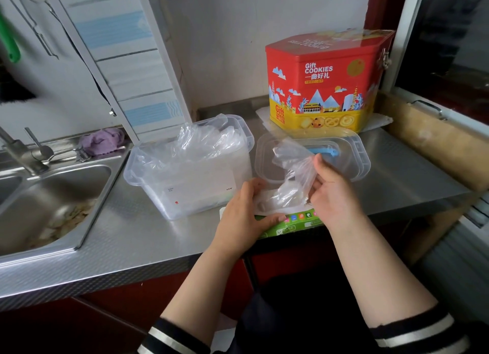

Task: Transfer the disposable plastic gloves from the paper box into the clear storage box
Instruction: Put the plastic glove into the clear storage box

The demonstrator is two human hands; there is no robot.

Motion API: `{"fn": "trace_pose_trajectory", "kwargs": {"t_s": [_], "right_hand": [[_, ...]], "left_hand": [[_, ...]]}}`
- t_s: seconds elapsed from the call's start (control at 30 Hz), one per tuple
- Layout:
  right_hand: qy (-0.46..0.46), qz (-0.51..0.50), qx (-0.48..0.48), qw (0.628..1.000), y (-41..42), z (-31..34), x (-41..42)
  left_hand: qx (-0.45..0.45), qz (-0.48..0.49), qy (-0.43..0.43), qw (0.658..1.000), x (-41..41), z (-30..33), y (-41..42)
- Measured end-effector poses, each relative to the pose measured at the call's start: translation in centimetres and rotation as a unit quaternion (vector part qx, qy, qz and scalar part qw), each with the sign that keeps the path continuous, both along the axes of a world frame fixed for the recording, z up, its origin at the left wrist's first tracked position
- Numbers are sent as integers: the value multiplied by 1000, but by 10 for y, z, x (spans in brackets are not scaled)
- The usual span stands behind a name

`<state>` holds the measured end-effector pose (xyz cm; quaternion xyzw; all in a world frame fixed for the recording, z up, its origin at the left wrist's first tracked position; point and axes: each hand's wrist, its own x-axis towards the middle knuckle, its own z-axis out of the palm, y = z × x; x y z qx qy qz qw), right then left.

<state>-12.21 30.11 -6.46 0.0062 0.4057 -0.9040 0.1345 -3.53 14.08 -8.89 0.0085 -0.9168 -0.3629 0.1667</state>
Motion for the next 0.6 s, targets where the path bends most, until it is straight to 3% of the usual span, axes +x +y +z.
{"fn": "trace_pose_trajectory", "kwargs": {"t_s": [0.13, 0.2, 0.3, 0.33, 0.47, 0.6], "right_hand": [[22, 10, -25, 999, 4, -1, 3], [38, 18, -17, 999, 5, -3, 4], [53, 14, -13, 998, 4, -4, 4], [63, 11, -8, 998, 3, -3, 5], [110, -4, 64, 992, -2, -6, 11], [177, -6, 164, 971, -3, -9, 16]], "left_hand": [[-102, -8, 112, 988, -5, 12, 6], [-33, 0, 116, 993, -8, 29, 14], [175, 33, 10, 984, -21, 65, 22], [202, 45, -48, 977, -27, 76, 21], [188, 62, -182, 963, -46, 103, 22], [103, 47, -159, 981, -57, 106, 32]]}}
